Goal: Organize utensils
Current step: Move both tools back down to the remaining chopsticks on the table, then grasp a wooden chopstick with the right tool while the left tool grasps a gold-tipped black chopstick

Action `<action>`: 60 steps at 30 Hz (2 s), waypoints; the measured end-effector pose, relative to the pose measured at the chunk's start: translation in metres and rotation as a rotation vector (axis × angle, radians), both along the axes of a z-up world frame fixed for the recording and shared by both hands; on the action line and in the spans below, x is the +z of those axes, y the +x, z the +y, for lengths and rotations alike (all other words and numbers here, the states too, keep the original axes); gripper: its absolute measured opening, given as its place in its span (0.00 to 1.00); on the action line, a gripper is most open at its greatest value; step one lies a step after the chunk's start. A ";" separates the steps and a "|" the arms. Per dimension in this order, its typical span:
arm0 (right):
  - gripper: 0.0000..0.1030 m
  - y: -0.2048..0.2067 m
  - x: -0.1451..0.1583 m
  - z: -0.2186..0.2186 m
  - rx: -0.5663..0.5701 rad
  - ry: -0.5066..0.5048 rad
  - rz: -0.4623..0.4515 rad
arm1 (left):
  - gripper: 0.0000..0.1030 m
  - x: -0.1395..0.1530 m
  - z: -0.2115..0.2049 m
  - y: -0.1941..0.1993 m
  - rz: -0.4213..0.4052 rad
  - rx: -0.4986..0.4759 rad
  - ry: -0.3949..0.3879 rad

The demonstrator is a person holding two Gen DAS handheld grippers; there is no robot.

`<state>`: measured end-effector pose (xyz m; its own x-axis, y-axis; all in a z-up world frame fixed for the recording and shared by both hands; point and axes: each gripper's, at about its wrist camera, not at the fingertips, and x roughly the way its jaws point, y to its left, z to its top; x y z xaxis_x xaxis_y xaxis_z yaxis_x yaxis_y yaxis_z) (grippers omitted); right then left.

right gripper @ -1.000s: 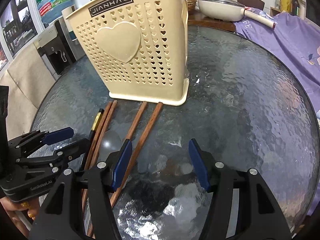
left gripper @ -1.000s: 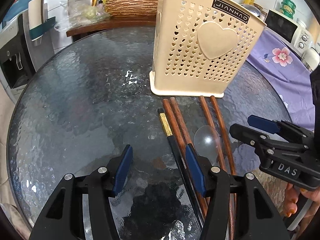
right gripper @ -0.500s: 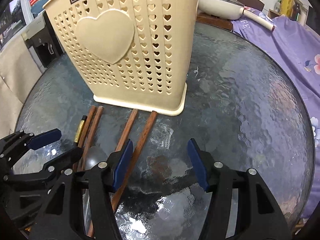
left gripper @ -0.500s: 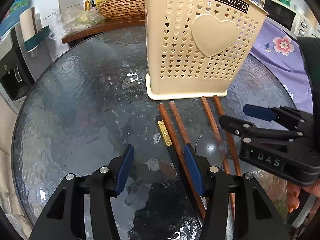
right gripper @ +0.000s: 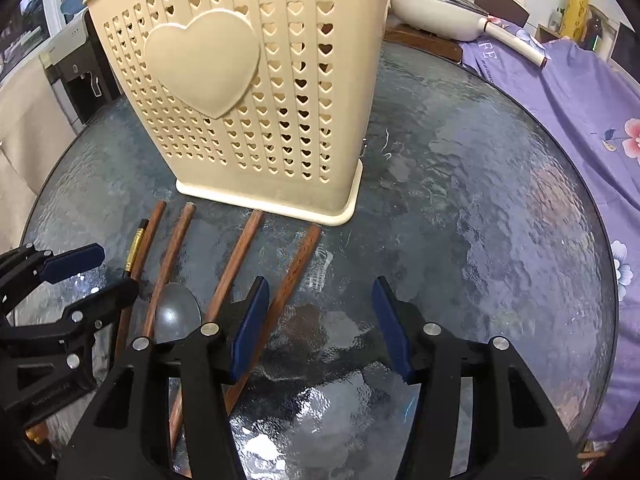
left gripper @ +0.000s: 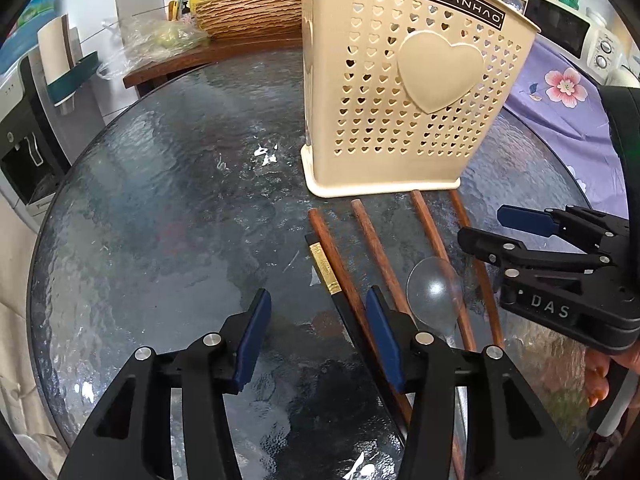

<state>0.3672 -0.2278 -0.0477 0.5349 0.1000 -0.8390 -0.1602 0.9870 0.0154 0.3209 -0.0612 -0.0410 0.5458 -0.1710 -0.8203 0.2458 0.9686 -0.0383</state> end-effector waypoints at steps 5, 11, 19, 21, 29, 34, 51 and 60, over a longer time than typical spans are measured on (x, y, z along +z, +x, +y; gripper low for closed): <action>0.52 -0.007 0.000 -0.007 0.022 0.006 -0.002 | 0.47 0.001 0.012 -0.002 0.014 0.006 -0.022; 0.52 -0.017 0.001 -0.015 0.037 0.053 -0.018 | 0.47 0.000 0.021 -0.006 0.011 0.020 -0.064; 0.52 -0.023 0.002 -0.007 0.038 0.004 -0.022 | 0.47 -0.001 0.014 -0.006 0.001 0.025 -0.035; 0.52 -0.023 0.002 -0.008 0.035 0.004 -0.020 | 0.47 0.000 0.011 -0.006 0.001 0.021 -0.020; 0.52 -0.020 0.006 -0.023 0.017 0.003 -0.005 | 0.45 0.001 0.001 -0.003 -0.004 0.008 0.015; 0.52 -0.015 0.007 -0.035 0.001 0.008 0.017 | 0.39 0.002 0.005 0.002 0.019 -0.006 -0.001; 0.29 0.004 0.004 -0.028 -0.027 -0.004 0.072 | 0.13 0.004 -0.009 0.010 0.060 -0.033 -0.041; 0.15 0.008 0.003 -0.020 -0.047 -0.004 0.099 | 0.08 0.006 -0.015 0.015 0.074 -0.033 -0.025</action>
